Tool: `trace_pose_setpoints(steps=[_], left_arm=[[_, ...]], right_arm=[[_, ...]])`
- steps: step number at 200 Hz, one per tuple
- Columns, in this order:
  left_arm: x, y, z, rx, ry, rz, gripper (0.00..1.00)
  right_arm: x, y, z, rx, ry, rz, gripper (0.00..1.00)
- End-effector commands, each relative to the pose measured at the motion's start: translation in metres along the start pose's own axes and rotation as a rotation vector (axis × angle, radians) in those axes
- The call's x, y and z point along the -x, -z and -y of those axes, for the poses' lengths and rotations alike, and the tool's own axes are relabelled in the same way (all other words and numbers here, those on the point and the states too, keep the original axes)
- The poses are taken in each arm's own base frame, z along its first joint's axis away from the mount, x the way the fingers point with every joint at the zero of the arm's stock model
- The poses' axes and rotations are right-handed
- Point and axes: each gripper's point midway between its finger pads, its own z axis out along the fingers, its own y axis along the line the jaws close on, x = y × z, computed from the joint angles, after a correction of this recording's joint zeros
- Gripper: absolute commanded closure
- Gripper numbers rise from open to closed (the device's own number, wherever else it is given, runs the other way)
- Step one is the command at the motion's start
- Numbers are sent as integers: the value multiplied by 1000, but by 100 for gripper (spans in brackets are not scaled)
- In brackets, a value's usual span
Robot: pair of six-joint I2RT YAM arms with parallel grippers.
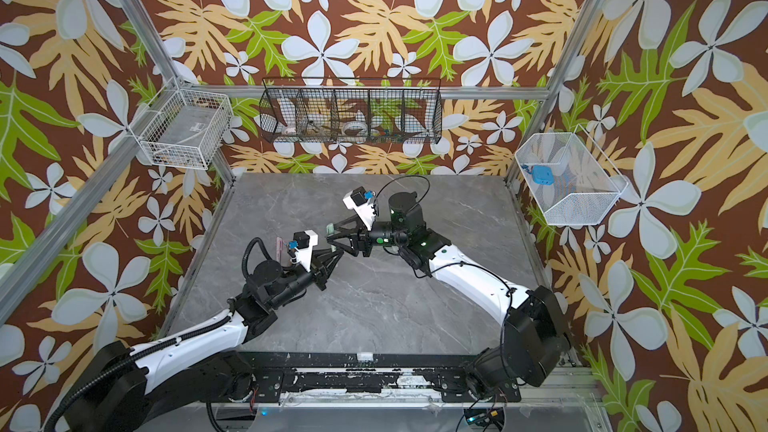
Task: Insert the pens into the pen caps
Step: 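Withdraw the right gripper while the left gripper lowers the capped pen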
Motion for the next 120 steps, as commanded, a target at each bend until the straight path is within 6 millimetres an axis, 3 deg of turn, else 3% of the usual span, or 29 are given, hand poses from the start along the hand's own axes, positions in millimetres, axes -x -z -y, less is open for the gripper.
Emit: trace_pose_setpoints(steps=[1,11,49,98,120], left_arm=[[9,-4,5,-23,-16,20,100],[9,-6,5,-25,-20,17,100],[21,-8,8,-29,-28,43,100],[68,-4,0,26,8,186,100],[82,-11,-2,45,0,186,100]], right_arm=[[6,-1,-5,33,11,20,54],[4,-3,-5,37,6,16,60],[-9,-7,2,33,-26,-6,100],[-42,-9,7,37,-93,-20,100],[-45,-5,15,-29,-99,0,100]])
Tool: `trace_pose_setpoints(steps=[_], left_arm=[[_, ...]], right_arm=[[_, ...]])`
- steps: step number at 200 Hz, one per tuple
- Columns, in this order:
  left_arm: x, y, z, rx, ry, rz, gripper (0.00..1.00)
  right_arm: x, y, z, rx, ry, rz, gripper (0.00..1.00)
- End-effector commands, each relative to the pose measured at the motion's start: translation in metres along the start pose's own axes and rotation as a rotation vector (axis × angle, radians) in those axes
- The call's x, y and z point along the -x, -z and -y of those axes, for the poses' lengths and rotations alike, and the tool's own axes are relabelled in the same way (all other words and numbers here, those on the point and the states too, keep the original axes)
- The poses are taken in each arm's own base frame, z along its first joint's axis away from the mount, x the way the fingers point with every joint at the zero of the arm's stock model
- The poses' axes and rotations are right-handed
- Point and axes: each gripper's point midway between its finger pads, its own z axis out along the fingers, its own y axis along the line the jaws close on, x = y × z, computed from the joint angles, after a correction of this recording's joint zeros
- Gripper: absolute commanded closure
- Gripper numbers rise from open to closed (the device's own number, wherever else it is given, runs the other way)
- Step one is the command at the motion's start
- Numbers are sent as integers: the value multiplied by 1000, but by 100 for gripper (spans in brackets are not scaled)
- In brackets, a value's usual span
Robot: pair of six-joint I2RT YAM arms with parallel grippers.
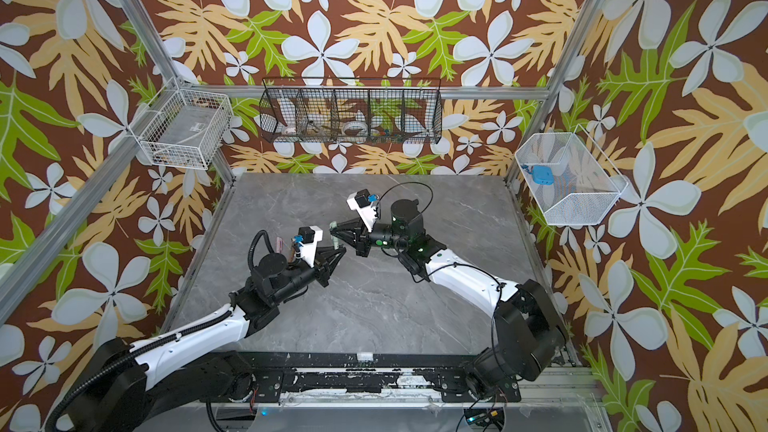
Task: Insert the pens into the pen caps
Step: 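Withdraw the right gripper while the left gripper lowers the capped pen, then lay the capped pen on the table and open the left gripper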
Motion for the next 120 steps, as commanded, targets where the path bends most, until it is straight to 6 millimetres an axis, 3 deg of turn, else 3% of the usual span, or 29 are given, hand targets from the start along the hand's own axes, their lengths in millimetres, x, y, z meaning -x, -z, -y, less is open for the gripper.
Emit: trace_pose_setpoints(steps=[1,18,41,56,88,120], left_arm=[[73,1,4,15,-10,230,100],[59,-10,-8,77,-14,147,100],[14,-18,-37,211,-1,-36,100],[-20,-17,-60,261,79,-159,100],[-82,-12,-109,400,217,-349,100],[-114,-20,-134,506,219,-499,100]], right_arm=[[-34,3,-4,6,-119,-98,99],[-15,22,12,-123,-81,-32,63],[17,67,39,-331,-46,85,50],[22,98,64,-508,-53,110,44],[-7,139,110,-738,-147,48,42],[-43,160,136,-884,-216,-31,41]])
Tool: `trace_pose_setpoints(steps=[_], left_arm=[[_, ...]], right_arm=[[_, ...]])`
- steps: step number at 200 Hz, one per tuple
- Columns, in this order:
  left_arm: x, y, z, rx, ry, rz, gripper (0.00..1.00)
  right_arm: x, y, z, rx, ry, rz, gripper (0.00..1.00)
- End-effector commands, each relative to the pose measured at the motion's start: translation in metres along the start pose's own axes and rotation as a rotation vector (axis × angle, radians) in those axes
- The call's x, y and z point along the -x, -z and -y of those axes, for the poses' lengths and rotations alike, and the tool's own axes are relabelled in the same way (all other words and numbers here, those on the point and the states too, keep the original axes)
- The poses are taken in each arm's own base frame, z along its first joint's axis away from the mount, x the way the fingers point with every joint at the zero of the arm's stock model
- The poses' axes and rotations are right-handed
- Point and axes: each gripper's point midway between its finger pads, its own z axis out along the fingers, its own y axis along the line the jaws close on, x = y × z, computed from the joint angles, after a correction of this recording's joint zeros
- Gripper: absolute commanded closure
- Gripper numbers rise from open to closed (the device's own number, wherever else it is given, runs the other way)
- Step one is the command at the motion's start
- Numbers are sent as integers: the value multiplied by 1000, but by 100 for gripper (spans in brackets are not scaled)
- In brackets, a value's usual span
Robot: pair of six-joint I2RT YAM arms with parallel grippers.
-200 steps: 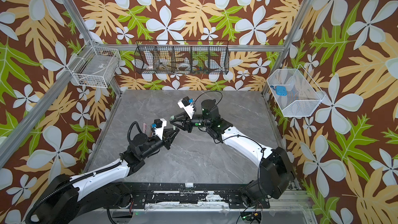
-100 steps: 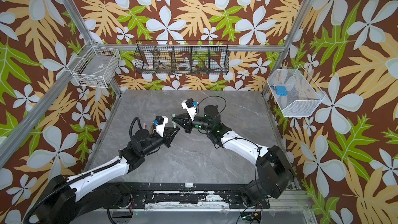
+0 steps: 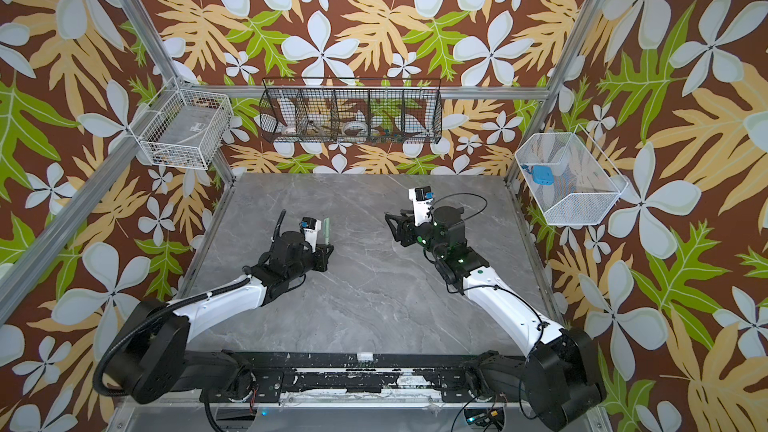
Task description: Insert the pens into the pen caps
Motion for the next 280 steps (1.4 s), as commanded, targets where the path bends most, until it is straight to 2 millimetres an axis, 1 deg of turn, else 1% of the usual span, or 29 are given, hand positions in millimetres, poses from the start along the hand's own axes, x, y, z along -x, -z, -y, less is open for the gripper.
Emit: trace_pose_setpoints(steps=[1,23,41,66,78,96,100,120,133,149,167,179,187,195,196,197,198,199,202,204,208,213,222,228,241,253,261,267,280], left_arm=[[-13,-14,-18,94,16,-96,100],[-28,-32,-29,142,21,-189,100],[-40,-45,-35,164,16,-252,100],[-52,-55,-38,173,20,-296,100],[-53,-57,-39,180,22,-302,91],[-52,-55,-41,193,20,-300,71],[-51,-54,-41,195,19,-298,68],[-47,-50,-40,190,19,-284,47],[-43,-47,-41,202,19,-269,37],[-36,-44,-43,220,14,-246,27],[-23,-36,-46,252,11,-198,22],[-8,-25,-51,295,7,-136,19],[6,-12,-56,334,3,-71,17],[22,4,-62,381,0,8,15],[29,9,-61,382,2,34,14],[27,9,-64,392,-1,33,14],[33,13,-63,394,1,55,14],[29,13,-66,404,-2,53,13],[41,23,-66,415,0,104,11],[43,27,-69,428,-6,120,11],[50,37,-72,444,-11,168,8],[60,51,-76,467,-15,234,1],[73,77,-87,521,-21,355,0],[81,94,-93,548,-33,435,0],[84,132,-119,667,-12,589,0],[82,157,-144,741,35,660,0],[79,165,-156,756,40,677,0],[76,171,-165,773,43,697,0],[64,177,-180,810,46,720,0]], right_arm=[[-24,1,33,-156,-27,-72,41],[-39,7,52,-215,-45,-98,40],[-45,16,70,-259,-79,-93,40],[-49,31,89,-294,-123,-77,40],[-51,37,95,-316,-126,-76,40],[-53,44,102,-350,-120,-79,38],[-54,45,104,-357,-119,-79,38],[-57,50,111,-392,-119,-80,36],[-58,51,115,-409,-115,-81,36],[-56,54,118,-427,-107,-75,35],[-52,58,123,-464,-79,-67,34],[-52,65,132,-529,-49,-67,33],[-50,71,141,-591,-35,-63,30],[-47,77,149,-648,-12,-53,29],[-48,78,151,-657,-8,-52,28],[-48,78,151,-663,-5,-51,28],[-48,79,153,-673,-1,-49,28],[-47,80,154,-682,3,-46,27],[-47,83,158,-707,14,-38,26],[-47,85,160,-720,20,-33,25],[-46,89,165,-755,36,-20,22],[-48,95,171,-800,60,-5,18],[-45,106,182,-877,92,53,4],[-49,113,190,-926,108,78,0],[-55,121,202,-979,130,105,1],[-59,123,210,-1006,159,126,0],[-60,122,212,-1003,182,145,0],[-64,120,215,-993,199,152,1],[-67,117,220,-972,195,178,1]])
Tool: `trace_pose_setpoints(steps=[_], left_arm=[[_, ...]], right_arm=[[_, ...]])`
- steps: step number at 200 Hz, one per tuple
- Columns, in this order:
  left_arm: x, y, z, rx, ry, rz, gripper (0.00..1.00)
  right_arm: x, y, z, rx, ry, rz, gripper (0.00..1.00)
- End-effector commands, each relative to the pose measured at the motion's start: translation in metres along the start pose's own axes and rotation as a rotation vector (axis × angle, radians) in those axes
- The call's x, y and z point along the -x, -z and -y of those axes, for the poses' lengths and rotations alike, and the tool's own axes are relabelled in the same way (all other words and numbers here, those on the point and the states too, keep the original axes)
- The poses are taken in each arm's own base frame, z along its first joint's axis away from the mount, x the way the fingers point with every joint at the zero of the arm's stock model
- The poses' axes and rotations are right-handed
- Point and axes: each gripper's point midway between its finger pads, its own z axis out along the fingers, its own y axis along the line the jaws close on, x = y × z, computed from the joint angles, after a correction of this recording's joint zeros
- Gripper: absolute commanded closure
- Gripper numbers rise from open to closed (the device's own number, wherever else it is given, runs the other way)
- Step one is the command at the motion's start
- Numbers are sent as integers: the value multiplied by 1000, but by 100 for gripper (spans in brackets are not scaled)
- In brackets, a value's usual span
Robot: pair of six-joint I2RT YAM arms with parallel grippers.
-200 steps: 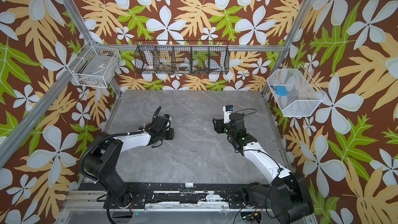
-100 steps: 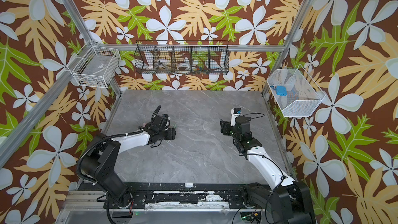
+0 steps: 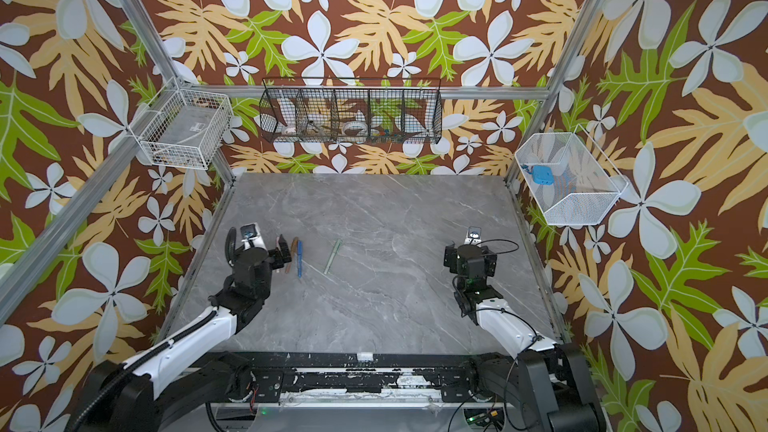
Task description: Insert the pens into the pen caps
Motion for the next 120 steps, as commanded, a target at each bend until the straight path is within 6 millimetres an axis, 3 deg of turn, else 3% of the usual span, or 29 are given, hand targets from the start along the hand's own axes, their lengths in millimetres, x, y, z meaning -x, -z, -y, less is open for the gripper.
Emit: trace_pose_setpoints(steps=[1,37,58,74,96,109,120], left_arm=[[23,2,-31,91,43,161,0],[-3,26,-44,27,100,281,0],[-5,35,-53,44,97,336,0],[-9,26,-41,8,55,283,0],[-8,24,-29,-50,37,281,0],[-5,29,-16,-158,100,298,0],[-8,29,-1,-239,47,297,0]], right_arm=[[32,-4,10,-34,-35,186,1],[25,-3,12,13,-57,242,0],[17,10,15,32,-76,332,1],[12,11,15,21,-73,376,0],[5,-15,15,-42,-61,227,1],[9,-13,16,-35,-61,266,1],[7,-14,14,-25,-57,242,1]])
